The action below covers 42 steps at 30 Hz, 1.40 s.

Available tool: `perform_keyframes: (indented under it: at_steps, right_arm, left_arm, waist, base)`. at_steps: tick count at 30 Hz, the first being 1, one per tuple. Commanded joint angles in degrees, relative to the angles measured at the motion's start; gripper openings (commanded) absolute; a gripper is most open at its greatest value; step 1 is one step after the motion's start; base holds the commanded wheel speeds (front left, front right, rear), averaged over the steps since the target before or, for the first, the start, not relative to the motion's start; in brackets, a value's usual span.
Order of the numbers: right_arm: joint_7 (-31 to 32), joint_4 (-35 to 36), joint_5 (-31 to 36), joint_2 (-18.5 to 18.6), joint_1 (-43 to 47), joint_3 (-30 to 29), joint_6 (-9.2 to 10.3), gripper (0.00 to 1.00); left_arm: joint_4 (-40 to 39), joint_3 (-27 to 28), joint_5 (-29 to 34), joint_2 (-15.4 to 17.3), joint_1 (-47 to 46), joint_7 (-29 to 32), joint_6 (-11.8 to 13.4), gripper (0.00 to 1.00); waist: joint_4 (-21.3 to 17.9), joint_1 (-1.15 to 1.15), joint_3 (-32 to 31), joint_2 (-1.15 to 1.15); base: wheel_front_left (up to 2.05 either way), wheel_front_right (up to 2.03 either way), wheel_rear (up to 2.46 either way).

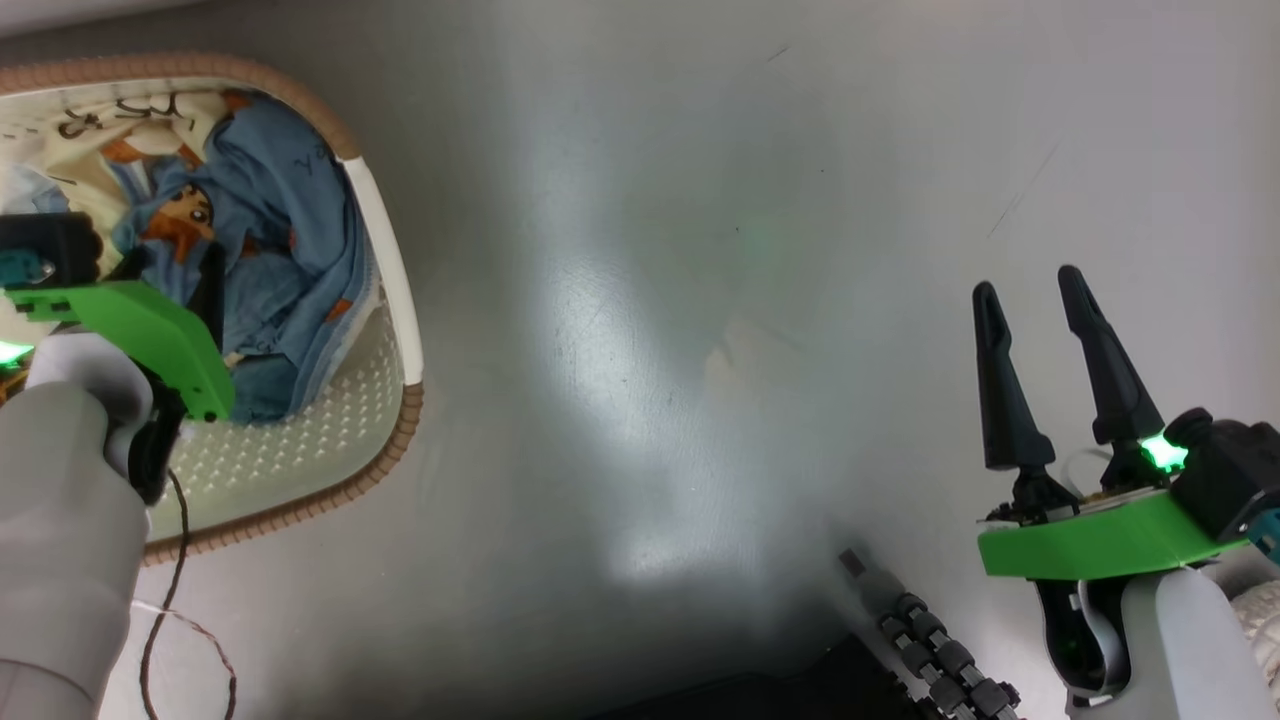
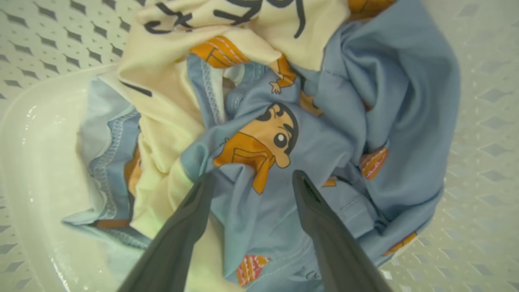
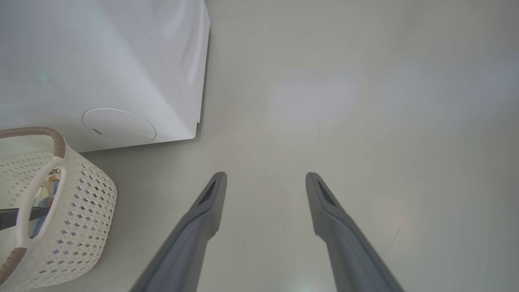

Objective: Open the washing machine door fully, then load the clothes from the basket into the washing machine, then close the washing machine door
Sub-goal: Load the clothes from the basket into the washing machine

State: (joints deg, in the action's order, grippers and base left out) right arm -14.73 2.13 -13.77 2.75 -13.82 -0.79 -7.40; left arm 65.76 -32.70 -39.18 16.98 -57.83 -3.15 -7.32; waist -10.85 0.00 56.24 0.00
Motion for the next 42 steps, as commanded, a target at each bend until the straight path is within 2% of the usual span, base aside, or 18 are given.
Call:
perform_keyframes:
  at_steps: [1, 14, 23, 24, 25, 30, 42]
  right_arm:
    - [-0.3, 1.5, 0.2, 0.1, 3.6, 0.8, -0.09, 1.0]
    - [-0.3, 3.4, 0.1, 0.1, 6.2, 0.0, -0.09, 1.0]
    - [-0.3, 3.9, -1.0, 0.1, 7.9, -0.3, -0.09, 1.0]
    - [-0.3, 3.9, -1.0, 0.1, 8.0, -0.5, -0.09, 1.0]
    - [-0.3, 3.9, -1.1, 0.1, 8.0, -0.5, -0.09, 1.0]
    - [-0.3, 3.8, -1.4, 0.1, 6.9, -0.6, -0.09, 1.0]
    - [-0.3, 2.3, -2.2, 0.1, 0.4, 0.1, -0.09, 1.0]
  left_arm:
    - [0.7, -0.1, 1.0, 1.8, 0.1, 0.1, -0.2, 1.0]
    - [5.2, -4.8, 4.5, -0.8, -3.9, -1.4, 0.2, 1.0]
    - [6.9, -6.7, 6.0, -1.1, -4.3, -2.5, 2.1, 1.0]
    - [7.0, -7.0, 6.2, -1.2, -4.3, -2.5, 2.1, 0.15]
    - [7.1, -6.9, 6.0, -1.3, -4.3, -2.8, 2.0, 0.0]
    - [7.4, -6.9, 5.8, -0.9, -3.8, -5.3, 2.4, 0.0]
    - [5.6, -4.6, 4.7, 2.6, -1.9, -11.6, 4.2, 0.0]
  waist:
    - [0.1, 0.0, 0.2, 0.0]
    - [0.8, 0.0, 1.7, 0.0]
    - [-0.3, 0.0, 1.9, 0.0]
    - [-0.3, 0.0, 1.9, 0.0]
    - [-0.3, 0.0, 1.9, 0.0]
    - [-0.3, 0.0, 1.5, 0.0]
    - [-0.5, 0.0, -1.3, 0.0]
  base:
    - [0.0, 0.0, 0.0]
    - [0.0, 0.0, 0.0]
    - [0.0, 0.0, 0.0]
    - [0.0, 0.0, 0.0]
    - [0.0, 0.0, 0.0]
    - [0.0, 0.0, 0.0]
    - [0.0, 0.0, 0.0]
